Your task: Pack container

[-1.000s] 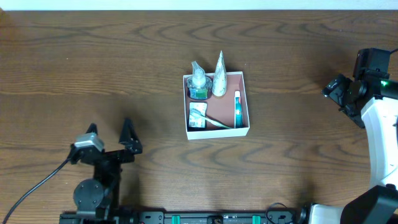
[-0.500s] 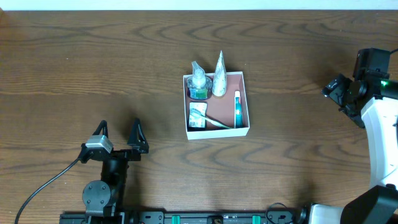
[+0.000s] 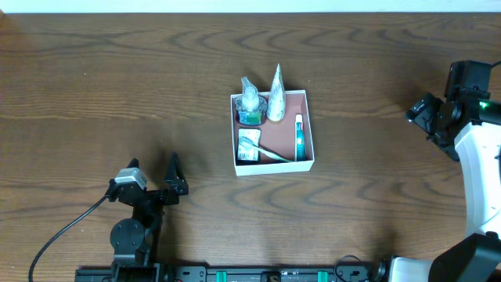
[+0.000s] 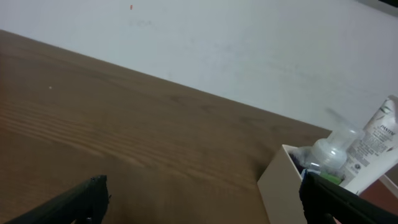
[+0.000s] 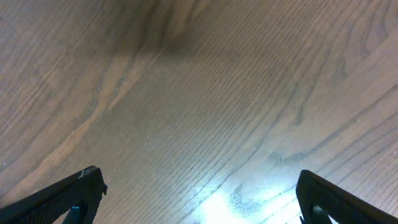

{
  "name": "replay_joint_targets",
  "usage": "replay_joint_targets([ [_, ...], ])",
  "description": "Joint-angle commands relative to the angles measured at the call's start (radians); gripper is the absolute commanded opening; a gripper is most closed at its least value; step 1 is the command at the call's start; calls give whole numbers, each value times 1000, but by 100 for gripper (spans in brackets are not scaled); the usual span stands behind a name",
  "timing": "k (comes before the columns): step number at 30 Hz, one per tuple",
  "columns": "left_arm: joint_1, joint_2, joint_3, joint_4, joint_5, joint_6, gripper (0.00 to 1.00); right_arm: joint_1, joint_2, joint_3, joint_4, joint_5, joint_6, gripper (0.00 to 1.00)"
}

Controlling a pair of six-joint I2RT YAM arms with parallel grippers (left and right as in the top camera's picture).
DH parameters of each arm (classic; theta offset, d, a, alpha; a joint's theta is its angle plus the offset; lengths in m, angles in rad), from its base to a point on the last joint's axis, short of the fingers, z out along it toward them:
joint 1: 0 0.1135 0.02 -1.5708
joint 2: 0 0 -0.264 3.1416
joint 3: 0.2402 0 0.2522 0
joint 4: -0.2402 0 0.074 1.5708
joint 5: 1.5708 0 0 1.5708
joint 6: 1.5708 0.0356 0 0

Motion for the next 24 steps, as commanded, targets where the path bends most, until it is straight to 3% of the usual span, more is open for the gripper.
replay_joint_targets([
  [1,5,-8,-2,-35,-31,10,98,-5,5,1,-1,4,-2,99],
  [4,5,-8,-2,-95,-35,10,98,-5,5,1,-1,4,-2,99],
  [24,5,-5,-2,-93,-35,10,98,-5,5,1,-1,4,-2,99],
])
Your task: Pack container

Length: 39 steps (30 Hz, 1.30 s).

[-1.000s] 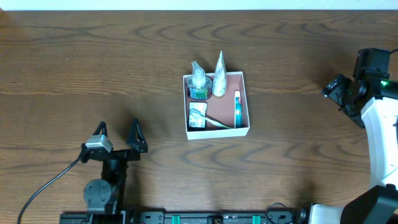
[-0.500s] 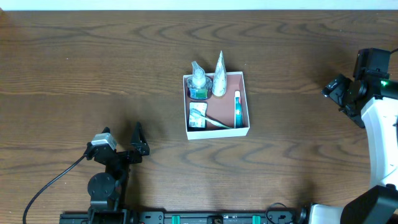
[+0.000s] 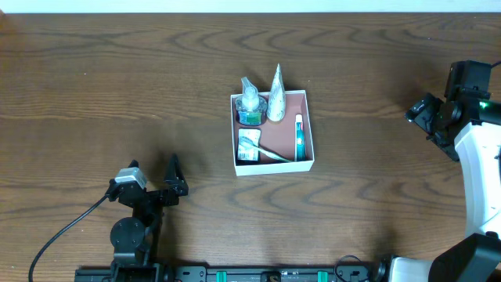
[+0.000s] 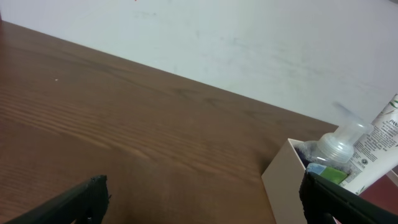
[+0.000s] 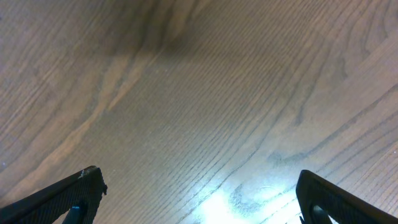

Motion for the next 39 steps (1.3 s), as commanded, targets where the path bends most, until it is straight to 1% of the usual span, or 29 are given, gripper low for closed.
replay_joint_targets([
  [1,5,-5,-15,-43,-27,10,98,-5,5,1,-1,4,-2,99],
  [18,5,-5,-15,-43,-27,10,98,5,5,1,-1,4,-2,99],
  [22,5,-5,-15,-43,-27,10,98,31,-31,1,-1,4,-2,99],
  [26,5,-5,-15,-43,-27,10,98,83,-111,1,-1,4,-2,99],
  [36,5,-5,-15,-43,-27,9,98,281,-406,1,-21,16,-8,99],
  [39,5,-5,-15,-43,-27,10,98,314,-499,1,-45,50,-43,99],
])
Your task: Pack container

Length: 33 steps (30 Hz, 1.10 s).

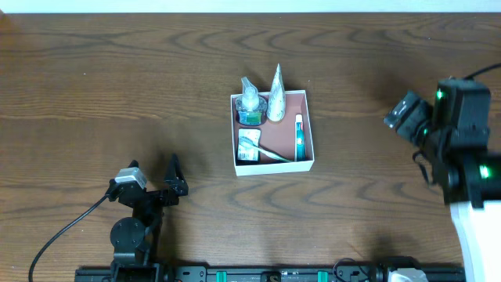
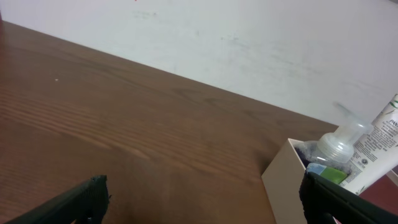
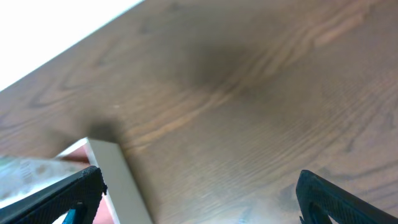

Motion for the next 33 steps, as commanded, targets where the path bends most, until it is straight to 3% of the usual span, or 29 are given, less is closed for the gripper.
replay_joint_targets([
  [1,5,-5,-15,-43,-27,10,98,27,-97,1,-27,41,-40,99],
  [7,5,-5,-15,-43,-27,10,98,6,-256,-45,8,37,-49,99],
  [13,5,-5,-15,-43,-27,10,98,-33,-454,-302,379,-214,-370,99],
  [15,5,-5,-15,-43,-27,10,98,-42,-515,-403,489,-275,-414,99],
  [23,5,-5,-15,-43,-27,10,98,-68,-771,-779,751,-376,-433,99],
  [33,5,-5,-15,-43,-27,10,98,-66,-1027,-1054,983,-398,-471,99],
])
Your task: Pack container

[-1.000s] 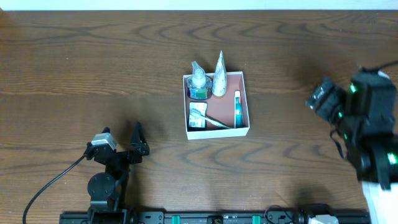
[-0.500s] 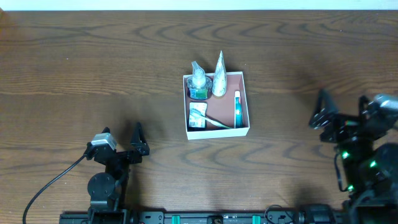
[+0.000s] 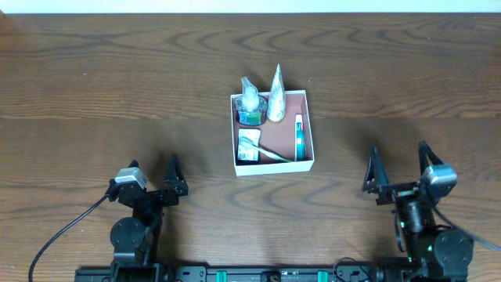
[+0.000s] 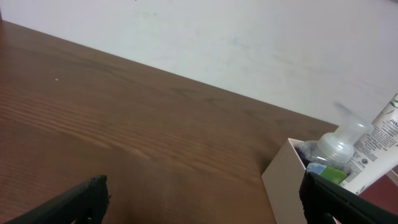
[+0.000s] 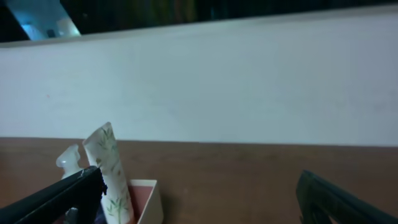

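A white box [image 3: 273,164] with a reddish floor sits mid-table. In it stand a clear pump bottle [image 3: 250,99] and a white tube [image 3: 275,100]; a small packet [image 3: 248,146] and a blue-and-white stick [image 3: 298,136] lie flat. My left gripper [image 3: 153,177] is low at the front left, open and holding nothing. Over at the front right my right gripper [image 3: 399,163] is likewise open with nothing in it. The left wrist view shows the box wall [image 4: 281,186], the bottle [image 4: 336,146] and the tube [image 4: 380,135] past the left gripper [image 4: 202,199]. The right gripper [image 5: 199,194] faces the tube [image 5: 109,167] and the box corner [image 5: 149,200].
Bare brown wood lies all round the box. A white wall [image 5: 249,87] rises behind the table's far edge. A black cable [image 3: 61,229] trails from the left arm's base, and a mounting rail [image 3: 266,274] runs along the front edge.
My right arm was raised at the right side with the box's corner in its wrist view. Now it sits low at the front right, facing the wall. The left arm and the box are unchanged.
At the two oldest moments my right arm was at the far right edge, its wrist view on bare wood. Then it was nearer the box, and now it is down at the front right. The left gripper stayed open at the front left; the box's contents kept their places.
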{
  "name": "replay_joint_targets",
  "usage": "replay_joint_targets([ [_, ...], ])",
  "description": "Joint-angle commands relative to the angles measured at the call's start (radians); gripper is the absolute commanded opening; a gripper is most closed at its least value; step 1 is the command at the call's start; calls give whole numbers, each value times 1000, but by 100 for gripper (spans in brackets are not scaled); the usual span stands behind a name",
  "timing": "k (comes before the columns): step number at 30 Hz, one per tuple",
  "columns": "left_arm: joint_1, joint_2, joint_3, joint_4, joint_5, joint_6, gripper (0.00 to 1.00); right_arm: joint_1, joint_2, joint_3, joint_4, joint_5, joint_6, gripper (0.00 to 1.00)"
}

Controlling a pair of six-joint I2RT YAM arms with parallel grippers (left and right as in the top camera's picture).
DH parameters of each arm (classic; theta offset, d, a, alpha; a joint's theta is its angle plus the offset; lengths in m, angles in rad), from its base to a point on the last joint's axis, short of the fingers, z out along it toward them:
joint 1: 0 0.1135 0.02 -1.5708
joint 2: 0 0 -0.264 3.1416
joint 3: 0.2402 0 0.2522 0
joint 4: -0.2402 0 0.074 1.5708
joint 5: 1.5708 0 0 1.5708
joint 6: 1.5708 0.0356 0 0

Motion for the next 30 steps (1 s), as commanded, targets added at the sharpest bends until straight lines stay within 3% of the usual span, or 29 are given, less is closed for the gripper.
replay_joint_targets([
  [1,5,-5,-17,-40,-27,10,98,-6,-52,-68,51,-22,-35,99],
  [11,5,-5,-17,-40,-27,10,98,-4,-77,-206,160,-50,-61,99],
  [18,5,-5,-17,-40,-27,9,98,-4,-77,-236,151,-111,-194,99],
  [30,5,-5,-17,-40,-27,10,98,-4,-77,-236,61,-103,-207,99],
])
